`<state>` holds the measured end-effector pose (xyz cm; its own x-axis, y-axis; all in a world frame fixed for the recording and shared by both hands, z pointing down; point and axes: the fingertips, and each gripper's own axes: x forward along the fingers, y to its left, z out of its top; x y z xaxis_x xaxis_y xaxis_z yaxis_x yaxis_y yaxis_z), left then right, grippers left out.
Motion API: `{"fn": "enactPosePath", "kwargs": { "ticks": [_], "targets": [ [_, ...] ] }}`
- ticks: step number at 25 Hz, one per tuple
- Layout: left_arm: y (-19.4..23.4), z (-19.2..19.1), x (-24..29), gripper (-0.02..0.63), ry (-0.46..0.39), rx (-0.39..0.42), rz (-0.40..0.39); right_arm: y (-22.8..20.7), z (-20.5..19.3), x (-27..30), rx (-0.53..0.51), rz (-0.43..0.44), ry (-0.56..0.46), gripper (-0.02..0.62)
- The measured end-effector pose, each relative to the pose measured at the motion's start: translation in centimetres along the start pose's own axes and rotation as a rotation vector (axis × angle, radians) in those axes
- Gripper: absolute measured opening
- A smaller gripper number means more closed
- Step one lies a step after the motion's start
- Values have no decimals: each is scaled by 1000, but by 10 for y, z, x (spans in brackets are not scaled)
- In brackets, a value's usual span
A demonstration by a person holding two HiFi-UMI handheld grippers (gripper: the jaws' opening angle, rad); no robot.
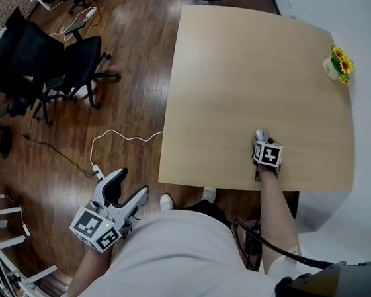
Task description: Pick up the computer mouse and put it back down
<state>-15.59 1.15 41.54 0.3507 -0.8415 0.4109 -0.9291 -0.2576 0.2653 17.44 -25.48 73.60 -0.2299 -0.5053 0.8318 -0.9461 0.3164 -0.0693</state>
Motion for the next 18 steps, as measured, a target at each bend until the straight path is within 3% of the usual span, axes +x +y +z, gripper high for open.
{"fn": "enactPosePath", "kwargs": {
  "ticks": [3, 11, 18],
  "targets": [
    [4, 1, -12, 281, -9, 9, -25, 11, 1, -19, 19, -2, -14, 356],
    [13, 3, -9, 281, -27, 28, -106, 53, 28, -100, 3, 81, -119, 370],
    [14, -6, -19, 281, -16, 55, -173, 106, 20, -221, -13, 171, -234, 365]
  ]
}}
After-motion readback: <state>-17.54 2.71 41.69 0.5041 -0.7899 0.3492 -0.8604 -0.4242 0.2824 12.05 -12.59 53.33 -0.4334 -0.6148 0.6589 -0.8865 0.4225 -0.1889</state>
